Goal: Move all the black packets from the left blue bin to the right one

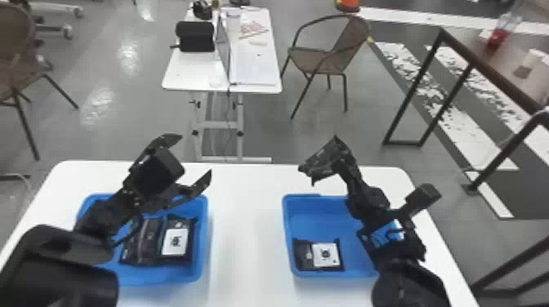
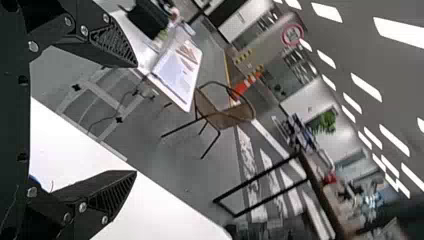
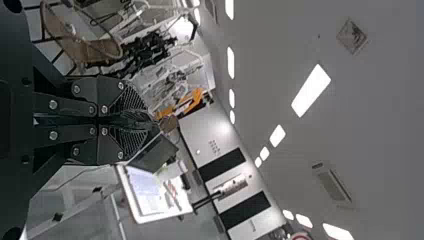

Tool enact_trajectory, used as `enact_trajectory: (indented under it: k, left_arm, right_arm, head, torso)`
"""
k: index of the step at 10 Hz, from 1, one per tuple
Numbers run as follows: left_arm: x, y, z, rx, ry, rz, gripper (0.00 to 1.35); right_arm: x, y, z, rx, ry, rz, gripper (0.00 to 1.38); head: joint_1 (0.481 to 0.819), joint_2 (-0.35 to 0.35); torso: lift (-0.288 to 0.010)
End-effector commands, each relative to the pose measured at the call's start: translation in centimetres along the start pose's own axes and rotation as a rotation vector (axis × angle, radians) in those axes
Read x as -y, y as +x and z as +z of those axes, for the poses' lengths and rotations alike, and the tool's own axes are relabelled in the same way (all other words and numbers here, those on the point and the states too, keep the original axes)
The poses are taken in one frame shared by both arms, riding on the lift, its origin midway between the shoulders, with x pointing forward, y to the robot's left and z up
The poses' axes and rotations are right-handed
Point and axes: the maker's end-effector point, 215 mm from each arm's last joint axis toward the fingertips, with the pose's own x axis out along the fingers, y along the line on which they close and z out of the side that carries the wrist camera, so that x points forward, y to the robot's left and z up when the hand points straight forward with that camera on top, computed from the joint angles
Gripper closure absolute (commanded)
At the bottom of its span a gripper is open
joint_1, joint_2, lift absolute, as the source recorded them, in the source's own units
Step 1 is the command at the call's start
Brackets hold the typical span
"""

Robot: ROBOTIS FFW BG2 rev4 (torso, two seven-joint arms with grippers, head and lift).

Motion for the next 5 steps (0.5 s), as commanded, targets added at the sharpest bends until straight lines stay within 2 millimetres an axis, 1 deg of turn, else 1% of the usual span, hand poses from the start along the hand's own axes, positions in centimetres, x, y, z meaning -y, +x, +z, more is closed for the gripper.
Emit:
enact_trajectory:
  k: [1,2,3,4,5]
  left_arm:
    - [-3.2,-4.0,-3.1,0.003,-0.196,0.091,0.13]
    - [-4.0,-5.8,-4.4,-0.008,-0.255,0.12,0.13]
    - [-4.2,-7.0,-5.2,-0.02,-0.275,0.135,0.12]
    - [-3.7,-7.8,-6.1,-0.023,-0.316,0.138,0.02]
    - [-3.7,-8.4,-6.5,-0.021,-0.339,0.144,0.0]
  right_arm:
    - [3.0,-3.7,-2.3,-0.062,-0.011,-0.071,1.27]
    - [4.5,-5.4,-3.9,-0.103,-0.013,-0.106,1.27]
    - [5.7,-6.8,-5.6,-0.143,-0.009,-0.131,1.27]
    - [6.8,-7.6,-6.9,-0.172,0.001,-0.155,1.27]
    - [7.4,-7.8,-7.9,-0.194,0.017,-0.171,1.16]
  head:
    - [0.695,-0.126]
    - [0.695,-0.106]
    - [0.695,-0.097]
    - [0.695,-0.085]
    - [0.695,-0.08]
  torso:
    - [0.0]
    - [0.0]
    - [0.0]
    - [0.0]
    - [0.0]
